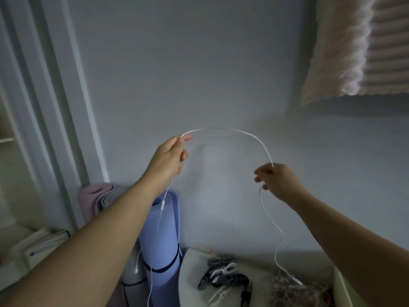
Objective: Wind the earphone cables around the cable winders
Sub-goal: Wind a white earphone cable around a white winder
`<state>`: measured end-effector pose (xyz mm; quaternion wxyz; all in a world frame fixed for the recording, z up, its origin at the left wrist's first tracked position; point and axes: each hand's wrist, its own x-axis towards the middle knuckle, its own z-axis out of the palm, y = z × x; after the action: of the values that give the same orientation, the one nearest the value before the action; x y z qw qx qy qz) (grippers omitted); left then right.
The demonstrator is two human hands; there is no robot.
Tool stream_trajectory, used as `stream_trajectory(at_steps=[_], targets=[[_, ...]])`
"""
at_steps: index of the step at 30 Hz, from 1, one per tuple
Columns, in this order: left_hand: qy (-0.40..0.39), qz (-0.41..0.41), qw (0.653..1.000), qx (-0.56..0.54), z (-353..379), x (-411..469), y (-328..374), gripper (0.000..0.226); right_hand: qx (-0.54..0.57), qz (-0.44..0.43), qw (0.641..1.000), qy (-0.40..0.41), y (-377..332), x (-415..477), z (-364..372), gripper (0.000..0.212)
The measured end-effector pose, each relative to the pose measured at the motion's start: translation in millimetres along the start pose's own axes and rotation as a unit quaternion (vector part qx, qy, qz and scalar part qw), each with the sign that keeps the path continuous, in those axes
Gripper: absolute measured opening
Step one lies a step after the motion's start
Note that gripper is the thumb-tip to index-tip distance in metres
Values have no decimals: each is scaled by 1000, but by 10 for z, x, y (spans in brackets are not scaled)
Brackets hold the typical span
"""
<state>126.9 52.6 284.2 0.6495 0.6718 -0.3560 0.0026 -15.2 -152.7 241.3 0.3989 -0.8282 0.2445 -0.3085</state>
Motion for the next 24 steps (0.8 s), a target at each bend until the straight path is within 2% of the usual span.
stream_trajectory(at_steps=[4, 8, 10, 12, 15, 17, 19, 22, 24], targets=[[-52, 12, 995, 90, 38, -94, -88, 29, -27, 47, 998, -13, 291, -66, -8, 11], [-98, 27, 968, 228, 155, -222, -248, 30, -48, 80, 994, -59, 401, -98, 50, 16], [-119, 26, 956, 266, 198, -278, -297, 32, -88, 78, 988, -101, 365, -128, 60, 29], [-137, 22, 953, 271, 246, -329, -309, 32, -108, 60, 982, -146, 252, -181, 80, 51], [-166, 24, 944, 283, 335, -374, -274, 30, -59, -19, 984, -169, -55, -282, 156, 74], [-187, 26, 935, 301, 380, -375, -248, 29, -10, -59, 981, -185, -256, -329, 215, 71], [-194, 25, 932, 305, 389, -370, -255, 29, 12, -70, 978, -195, -366, -348, 251, 58], [-187, 30, 934, 303, 337, -384, -286, 27, -12, -78, 979, -186, -409, -369, 248, 32], [-185, 34, 936, 297, 289, -395, -313, 27, -28, -84, 978, -189, -400, -387, 255, 23]])
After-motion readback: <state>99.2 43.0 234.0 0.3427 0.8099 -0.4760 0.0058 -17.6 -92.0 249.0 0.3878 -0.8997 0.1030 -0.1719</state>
